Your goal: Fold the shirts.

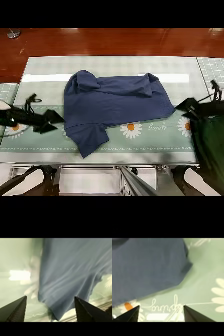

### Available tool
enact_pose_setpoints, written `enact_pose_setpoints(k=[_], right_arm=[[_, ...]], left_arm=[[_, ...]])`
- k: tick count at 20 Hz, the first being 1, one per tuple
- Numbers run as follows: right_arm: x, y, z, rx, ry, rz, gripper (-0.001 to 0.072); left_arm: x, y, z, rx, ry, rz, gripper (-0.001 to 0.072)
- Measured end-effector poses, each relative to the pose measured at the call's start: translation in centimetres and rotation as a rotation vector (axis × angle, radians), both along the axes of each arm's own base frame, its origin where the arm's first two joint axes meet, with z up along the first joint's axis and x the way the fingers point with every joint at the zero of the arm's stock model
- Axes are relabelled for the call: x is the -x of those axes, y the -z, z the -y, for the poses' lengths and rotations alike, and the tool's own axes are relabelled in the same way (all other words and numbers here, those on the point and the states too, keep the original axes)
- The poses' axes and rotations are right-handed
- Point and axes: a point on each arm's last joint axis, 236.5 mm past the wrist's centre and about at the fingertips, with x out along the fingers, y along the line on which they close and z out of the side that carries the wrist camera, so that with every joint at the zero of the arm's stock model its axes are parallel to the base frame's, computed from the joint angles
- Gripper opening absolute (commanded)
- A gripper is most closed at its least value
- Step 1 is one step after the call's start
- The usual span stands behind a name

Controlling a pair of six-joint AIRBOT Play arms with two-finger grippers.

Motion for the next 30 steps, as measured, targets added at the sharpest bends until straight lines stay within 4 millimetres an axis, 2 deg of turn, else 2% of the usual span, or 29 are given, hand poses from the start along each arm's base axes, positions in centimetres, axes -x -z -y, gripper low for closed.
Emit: enact_pose_setpoints(k=[4, 8, 9, 10, 11, 12, 17, 24, 26, 30], right_arm=[[2.2, 1.7, -2.0, -0.065, -0.014, -0.007, 0.0625], [2.9, 2.2, -2.8, -0.095, -0.014, -0.008, 0.0625], [2.9, 2.2, -2.9, -0.099, -0.011, -0.005, 0.0624], [2.8, 2.2, -3.0, -0.102, -0.007, -0.002, 0.0624], [2.6, 2.2, -3.0, -0.107, 0.001, 0.004, 0.0625], [2.5, 2.2, -3.0, -0.108, 0.007, 0.009, 0.0624], [1.4, 2.5, -2.0, -0.086, 0.086, 0.023, 0.0624], [-1.7, 3.2, 1.8, -0.001, 0.281, 0.039, 0.0620], [-2.3, 4.1, 2.0, -0.012, 0.285, 0.001, 0.0619], [-3.7, 5.9, 0.9, -0.050, 0.240, -0.083, 0.0619]], left_arm=[[2.1, 1.3, 2.0, 0.079, -0.049, -0.034, 0.0701], [1.4, 1.6, 4.1, 0.182, -0.148, 0.022, 0.0698], [1.0, 1.7, 4.4, 0.194, -0.177, 0.040, 0.0586], [0.4, 1.9, 4.4, 0.193, -0.206, 0.062, 0.0271], [0.1, 2.5, 4.2, 0.168, -0.214, 0.082, 0.0027], [-0.2, 2.8, 4.1, 0.152, -0.213, 0.100, 0.0027], [-2.1, 1.3, 4.7, 0.172, -0.179, 0.194, 0.0027], [-3.5, -0.5, 4.9, 0.189, -0.130, 0.264, 0.0027], [-3.6, -0.7, 4.9, 0.191, -0.125, 0.271, 0.0027], [-3.6, -0.8, 4.9, 0.193, -0.119, 0.275, 0.0027]])
